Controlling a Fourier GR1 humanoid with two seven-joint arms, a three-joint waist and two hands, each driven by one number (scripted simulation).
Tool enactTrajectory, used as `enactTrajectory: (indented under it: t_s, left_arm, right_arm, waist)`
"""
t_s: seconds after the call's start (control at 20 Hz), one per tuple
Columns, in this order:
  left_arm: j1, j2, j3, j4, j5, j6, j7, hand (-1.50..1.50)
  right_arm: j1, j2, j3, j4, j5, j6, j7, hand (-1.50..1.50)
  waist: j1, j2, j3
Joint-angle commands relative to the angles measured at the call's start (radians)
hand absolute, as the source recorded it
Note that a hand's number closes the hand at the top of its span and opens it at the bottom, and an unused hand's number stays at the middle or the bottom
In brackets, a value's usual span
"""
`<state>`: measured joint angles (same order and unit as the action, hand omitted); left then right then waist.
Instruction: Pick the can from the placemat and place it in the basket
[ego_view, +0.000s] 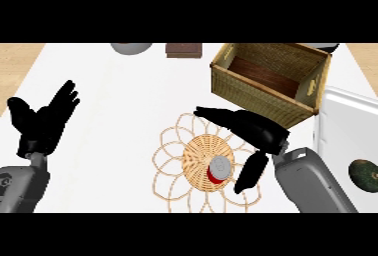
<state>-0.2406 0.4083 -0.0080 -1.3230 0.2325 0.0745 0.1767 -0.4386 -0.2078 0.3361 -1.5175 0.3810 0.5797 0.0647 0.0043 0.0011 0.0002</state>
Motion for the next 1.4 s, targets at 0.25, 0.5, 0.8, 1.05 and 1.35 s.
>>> enactTrajectory:
  t_s: [0.25,0.5,0.8,1.05,1.35]
  left_arm:
    - [0.079,-0.018,0.050,-0.050,-0.029,-0.042,-0.030,0.00]
    - [0.030,-0.014,0.113,0.009,-0.023,-0.107,-0.024,0.00]
    - [-0.020,-0.082,0.077,-0.016,-0.086,-0.053,0.049,0.00]
    - [0.026,-0.047,0.126,-0.073,-0.082,-0.101,0.070,0.00]
    - [0.028,-0.053,0.156,-0.052,-0.084,-0.142,0.059,0.00]
  right_arm:
    - [-0.020,-0.012,0.014,0.168,0.158,0.011,-0.131,-1.50]
    - [0.036,0.015,-0.014,0.084,0.177,0.043,-0.130,-1.50]
    - [0.024,0.021,-0.056,0.190,0.186,0.054,-0.258,-1.50]
    - [0.108,0.035,-0.022,0.064,0.212,0.105,-0.238,-1.50]
    - [0.085,0.066,-0.027,0.096,0.302,0.055,-0.231,-1.50]
  waist:
    - [0.002,-0.001,0.000]
    - [-0.004,-0.001,0.000]
    - [-0.005,0.000,0.000]
    - [-0.004,-0.002,0.000]
    - [-0.004,-0.001,0.000]
